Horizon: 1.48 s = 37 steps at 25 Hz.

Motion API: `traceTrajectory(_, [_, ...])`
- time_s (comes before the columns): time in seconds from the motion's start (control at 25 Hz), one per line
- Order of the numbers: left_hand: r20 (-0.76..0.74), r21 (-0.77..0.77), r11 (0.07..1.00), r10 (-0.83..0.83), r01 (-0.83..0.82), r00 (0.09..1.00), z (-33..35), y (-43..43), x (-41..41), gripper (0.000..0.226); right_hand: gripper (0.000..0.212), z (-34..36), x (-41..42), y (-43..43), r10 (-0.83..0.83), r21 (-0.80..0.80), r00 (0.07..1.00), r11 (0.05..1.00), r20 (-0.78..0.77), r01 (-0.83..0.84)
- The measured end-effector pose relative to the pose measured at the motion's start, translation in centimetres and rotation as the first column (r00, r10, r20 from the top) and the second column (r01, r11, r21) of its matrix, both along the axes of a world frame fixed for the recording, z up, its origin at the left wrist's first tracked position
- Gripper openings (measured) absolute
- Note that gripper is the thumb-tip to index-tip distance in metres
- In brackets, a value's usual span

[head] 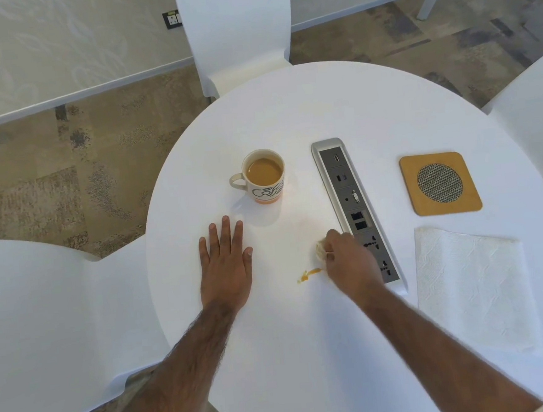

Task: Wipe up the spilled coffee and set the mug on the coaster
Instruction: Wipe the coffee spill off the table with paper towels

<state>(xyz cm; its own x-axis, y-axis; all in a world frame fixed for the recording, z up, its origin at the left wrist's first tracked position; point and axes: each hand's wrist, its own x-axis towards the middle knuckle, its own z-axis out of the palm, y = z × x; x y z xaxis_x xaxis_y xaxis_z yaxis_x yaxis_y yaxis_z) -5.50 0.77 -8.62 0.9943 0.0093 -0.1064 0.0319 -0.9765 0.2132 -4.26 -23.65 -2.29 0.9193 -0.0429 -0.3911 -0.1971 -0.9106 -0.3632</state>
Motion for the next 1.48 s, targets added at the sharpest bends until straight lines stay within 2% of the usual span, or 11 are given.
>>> traceTrajectory(0.28, [-0.017, 0.008, 1.000, 0.007, -0.006, 1.000, 0.3, -0.2, 0.1, 0.063, 0.030, -0.7, -4.0, 5.0, 0.265, 0.016, 0.962, 0.964, 0.065, -0.267])
traceTrajectory(0.44, [-0.009, -0.009, 1.000, 0.004, -0.004, 1.000, 0.5, -0.2, 0.1, 0.064, 0.020, -0.9, -5.0, 3.6, 0.530, 0.018, 0.844, 0.846, 0.079, -0.533])
traceTrajectory(0.6, [-0.017, -0.006, 1.000, 0.002, -0.002, 1.000, 0.4, -0.2, 0.2, 0.061, 0.018, -0.9, -4.6, 1.9, 0.654, 0.018, 0.755, 0.755, 0.056, -0.656])
traceTrajectory(0.68, [-0.011, -0.010, 1.000, 0.001, -0.001, 1.000, 0.3, -0.1, 0.2, 0.061, 0.017, -0.8, -2.8, 1.0, 0.542, 0.049, 0.840, 0.839, 0.009, -0.542])
traceTrajectory(0.76, [-0.004, -0.005, 1.000, -0.003, 0.003, 1.000, 0.2, -0.1, 0.1, 0.061, 0.017, -0.5, -0.3, -0.2, 0.265, 0.141, 0.964, 0.955, 0.001, -0.262])
traceTrajectory(0.88, [0.004, 0.000, 1.000, -0.003, 0.003, 1.000, 0.1, 0.0, 0.0, 0.058, 0.019, -0.1, 3.4, -1.1, -0.015, 0.311, 1.000, 0.950, 0.009, 0.011])
traceTrajectory(1.16, [0.002, 0.020, 1.000, -0.007, 0.007, 1.000, 0.2, -0.2, 0.0, 0.061, 0.027, -0.8, 1.5, 2.4, 0.286, 0.137, 0.958, 0.948, 0.022, -0.287])
traceTrajectory(1.28, [0.010, 0.019, 1.000, -0.007, 0.007, 1.000, 0.0, -0.1, 0.0, 0.061, 0.030, -0.8, -1.0, 1.9, 0.378, 0.244, 0.924, 0.902, -0.050, -0.356])
traceTrajectory(1.36, [0.022, 0.009, 1.000, -0.006, 0.006, 1.000, 0.0, -0.1, 0.0, 0.061, 0.030, -0.5, -2.0, 0.1, 0.219, 0.446, 0.954, 0.888, -0.203, -0.109])
traceTrajectory(1.4, [0.027, 0.008, 1.000, -0.006, 0.006, 1.000, -0.1, -0.1, 0.0, 0.062, 0.029, -0.2, -2.7, -1.1, 0.098, 0.550, 0.946, 0.830, -0.309, 0.093])
traceTrajectory(1.48, [0.017, 0.014, 1.000, -0.012, 0.011, 1.000, 0.0, -0.1, 0.0, 0.062, 0.030, 0.2, -4.4, -3.5, -0.035, 0.674, 0.870, 0.618, -0.491, 0.405])
